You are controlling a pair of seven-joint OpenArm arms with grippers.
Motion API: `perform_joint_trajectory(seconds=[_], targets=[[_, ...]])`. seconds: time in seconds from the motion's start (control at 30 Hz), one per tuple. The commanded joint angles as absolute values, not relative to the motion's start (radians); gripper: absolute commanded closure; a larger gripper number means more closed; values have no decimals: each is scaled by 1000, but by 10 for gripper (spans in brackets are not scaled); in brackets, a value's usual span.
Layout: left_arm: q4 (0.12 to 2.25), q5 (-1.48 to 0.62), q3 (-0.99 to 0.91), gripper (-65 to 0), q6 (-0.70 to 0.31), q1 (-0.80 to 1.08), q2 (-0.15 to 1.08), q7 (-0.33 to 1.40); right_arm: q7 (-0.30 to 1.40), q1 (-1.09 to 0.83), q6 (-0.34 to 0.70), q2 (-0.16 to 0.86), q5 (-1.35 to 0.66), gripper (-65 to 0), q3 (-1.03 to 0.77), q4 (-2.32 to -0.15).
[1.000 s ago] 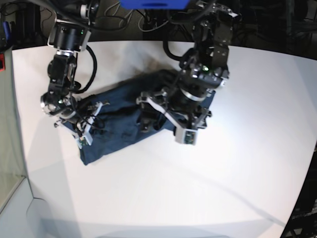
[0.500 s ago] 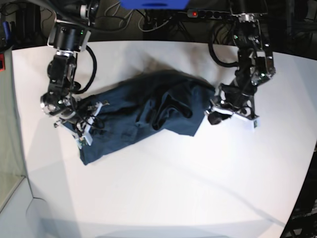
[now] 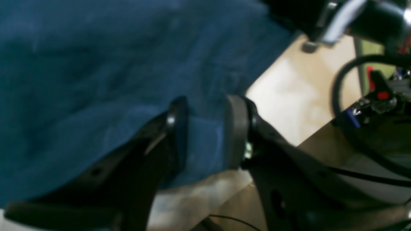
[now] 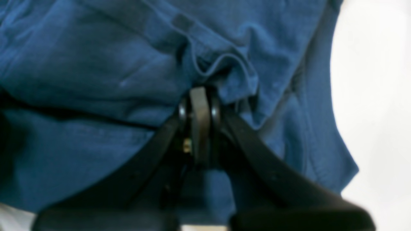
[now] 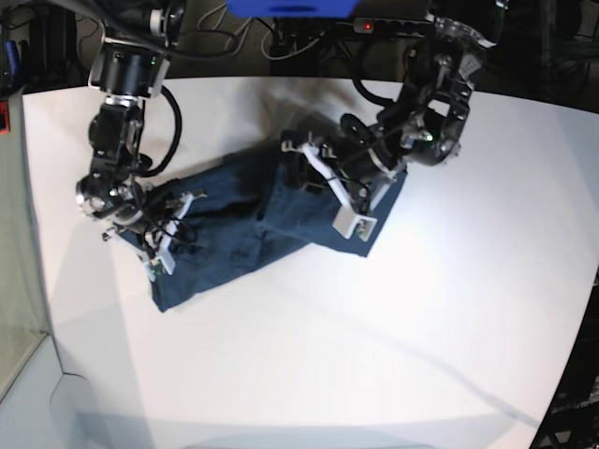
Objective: Layout the t-shirt on the table in an organized manner, then fold the t-shirt properly
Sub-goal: 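Fold the strip end with the left gripper over toward the right gripper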
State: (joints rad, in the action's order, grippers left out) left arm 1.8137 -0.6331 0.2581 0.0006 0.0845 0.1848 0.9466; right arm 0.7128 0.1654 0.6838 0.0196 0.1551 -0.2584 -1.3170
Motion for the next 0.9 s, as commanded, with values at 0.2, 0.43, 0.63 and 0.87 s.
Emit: perform_joint_trajectory(seconds=[0.2, 0.43, 0.63, 0.87], targets=[[1897, -647, 94, -190, 2, 94, 216, 901, 786, 159, 698, 21, 194, 0, -255, -1305], [1661, -648, -5, -191, 1, 54, 214, 797, 786, 156, 698, 21, 194, 0, -257, -1305], [1500, -636, 50, -191, -1, 15, 214, 791, 786, 159, 698, 21, 194, 0, -257, -1305], [1311, -636, -30, -191, 1, 19, 225, 725, 788, 159, 698, 38, 194, 0, -262, -1310]])
